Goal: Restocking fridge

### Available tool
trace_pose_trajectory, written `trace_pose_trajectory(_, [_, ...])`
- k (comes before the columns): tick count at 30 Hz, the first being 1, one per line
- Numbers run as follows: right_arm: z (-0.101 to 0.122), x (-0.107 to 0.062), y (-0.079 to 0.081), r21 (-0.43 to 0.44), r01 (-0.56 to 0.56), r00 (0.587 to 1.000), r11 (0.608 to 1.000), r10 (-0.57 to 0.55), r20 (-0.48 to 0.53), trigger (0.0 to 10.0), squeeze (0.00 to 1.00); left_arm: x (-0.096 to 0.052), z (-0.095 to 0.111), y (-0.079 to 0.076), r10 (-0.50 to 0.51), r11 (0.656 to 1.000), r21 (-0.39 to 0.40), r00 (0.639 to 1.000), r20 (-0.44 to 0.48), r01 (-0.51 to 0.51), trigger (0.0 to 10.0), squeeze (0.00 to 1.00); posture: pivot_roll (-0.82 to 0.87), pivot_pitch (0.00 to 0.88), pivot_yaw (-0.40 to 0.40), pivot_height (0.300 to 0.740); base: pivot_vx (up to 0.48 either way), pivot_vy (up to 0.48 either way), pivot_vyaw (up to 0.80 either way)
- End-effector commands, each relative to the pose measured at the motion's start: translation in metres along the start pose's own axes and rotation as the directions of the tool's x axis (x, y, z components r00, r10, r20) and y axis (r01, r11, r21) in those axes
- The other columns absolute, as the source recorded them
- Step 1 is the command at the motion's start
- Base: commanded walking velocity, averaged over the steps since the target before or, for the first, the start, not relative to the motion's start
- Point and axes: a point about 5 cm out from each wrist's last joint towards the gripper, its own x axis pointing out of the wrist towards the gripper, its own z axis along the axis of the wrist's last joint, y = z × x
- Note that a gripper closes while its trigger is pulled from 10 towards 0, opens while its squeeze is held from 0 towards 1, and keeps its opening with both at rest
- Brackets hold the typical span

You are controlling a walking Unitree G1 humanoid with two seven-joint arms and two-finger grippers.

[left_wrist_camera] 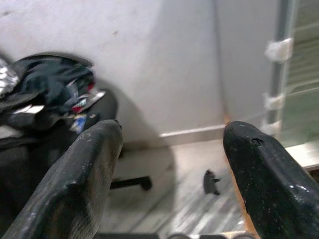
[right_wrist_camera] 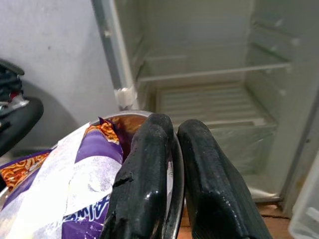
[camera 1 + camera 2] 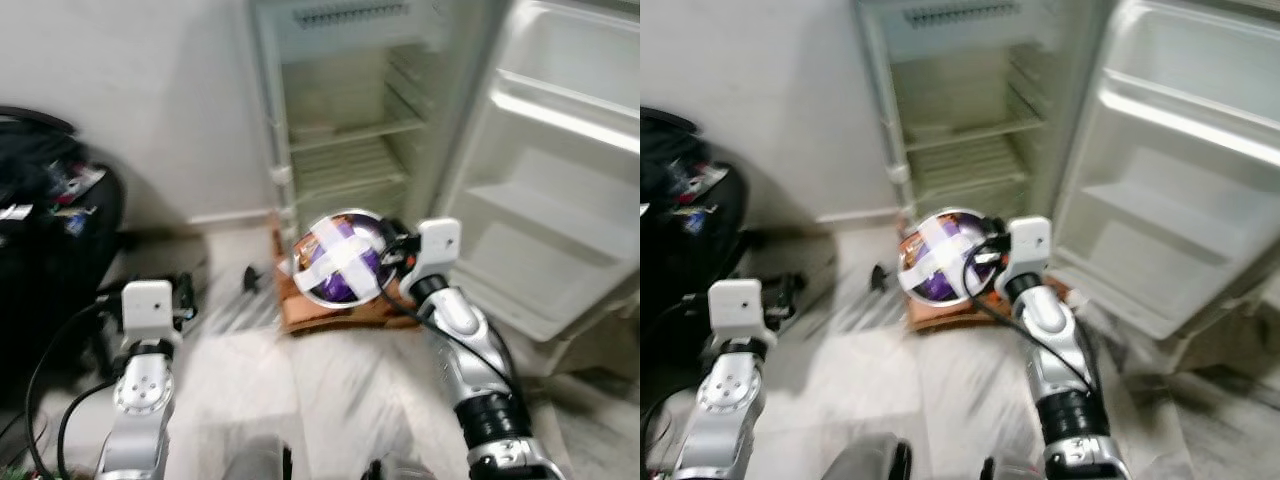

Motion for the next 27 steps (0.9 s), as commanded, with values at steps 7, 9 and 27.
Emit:
trace_pose_trajectory(7, [0.0049, -0.0016, -0.0040, 0.001, 0.019, 1.000, 1.000, -0.019, 0.024, 10.0, 0.00, -0.0011, 0.0017, -0.0040, -0.030, 1.000, 0.000, 1.000, 0.007, 0.030, 10.0, 0.00, 0.10, 0.115, -0.028, 0.740, 0.231, 0.000, 0.00])
trace_pose_trajectory(9, [0.0056, -0.0010, -0.0046, 0.000, 0.023, 0.999, 1.000, -0.023, 0.025, 10.0, 0.00, -0.0020, 0.0000, -0.0040, -0.035, 0.999, 0.005, 0.999, 0.001, 0.035, 10.0, 0.00, 0.10, 0.116, -0.029, 0.740, 0.476, 0.000, 0.00])
trace_pose_trajectory(27, [0.0077, 0.0023, -0.0050, -0.001, 0.034, 0.999, 0.999, -0.034, 0.031, 10.0, 0.00, -0.0011, -0.0013, -0.0058, -0.047, 0.999, 0.009, 0.999, -0.015, 0.047, 10.0, 0.00, 0.10, 0.120, -0.027, 0.740, 0.477, 0.000, 0.00])
